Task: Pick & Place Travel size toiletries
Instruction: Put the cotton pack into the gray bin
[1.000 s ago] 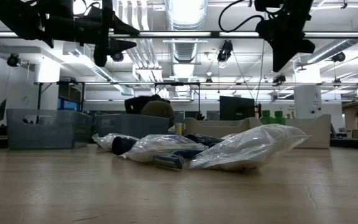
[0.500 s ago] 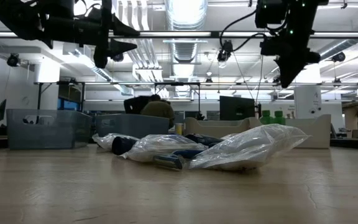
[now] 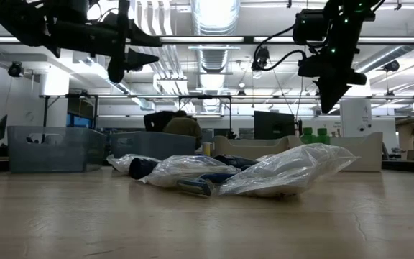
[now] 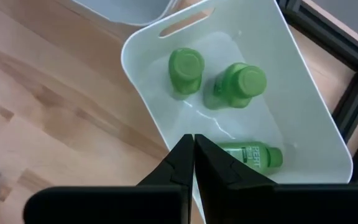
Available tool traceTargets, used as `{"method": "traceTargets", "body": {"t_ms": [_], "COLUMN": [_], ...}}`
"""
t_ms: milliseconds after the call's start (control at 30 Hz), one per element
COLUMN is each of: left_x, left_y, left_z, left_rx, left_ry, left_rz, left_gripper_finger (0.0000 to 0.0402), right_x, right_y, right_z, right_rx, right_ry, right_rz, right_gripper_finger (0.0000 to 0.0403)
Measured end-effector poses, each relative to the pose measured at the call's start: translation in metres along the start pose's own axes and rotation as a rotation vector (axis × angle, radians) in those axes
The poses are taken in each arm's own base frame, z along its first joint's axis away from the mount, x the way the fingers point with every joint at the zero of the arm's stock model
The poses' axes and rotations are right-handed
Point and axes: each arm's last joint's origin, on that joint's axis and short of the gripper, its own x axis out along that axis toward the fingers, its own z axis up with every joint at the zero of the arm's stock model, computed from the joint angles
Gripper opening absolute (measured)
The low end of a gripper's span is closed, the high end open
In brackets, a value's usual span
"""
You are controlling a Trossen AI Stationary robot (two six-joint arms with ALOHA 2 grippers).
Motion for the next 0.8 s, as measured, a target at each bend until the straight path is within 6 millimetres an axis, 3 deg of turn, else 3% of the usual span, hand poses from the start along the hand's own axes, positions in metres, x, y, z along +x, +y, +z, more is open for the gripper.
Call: {"method": "traceTargets", "body": {"t_ms": [233, 633, 800], "left_x": [0.0, 0.0, 0.0], "left_y": [0.001, 0.0, 0.0], "left_z": [-0.002, -0.004, -0.004], "left_rx": [0.007, -0.003, 0.003], "left_ry": [0.015, 0.065, 0.068], "left_rz": [0.007, -0.044, -0.054], "left_gripper_finger": [0.0206, 0.0207, 0.0207], "right_x": [-0.014, -0.07, -0.09], "right_y": [0.011, 0.08, 0.098], "right_z": [0.003, -0.013, -0.027], "right_rx": [-0.01, -0.171, -0.265], "right_ry": [-0.025, -0.115, -0.14], "right_rz": [0.08, 0.303, 0.384], "right_gripper_finger": [0.0008, 0.0008, 0.0008]}}
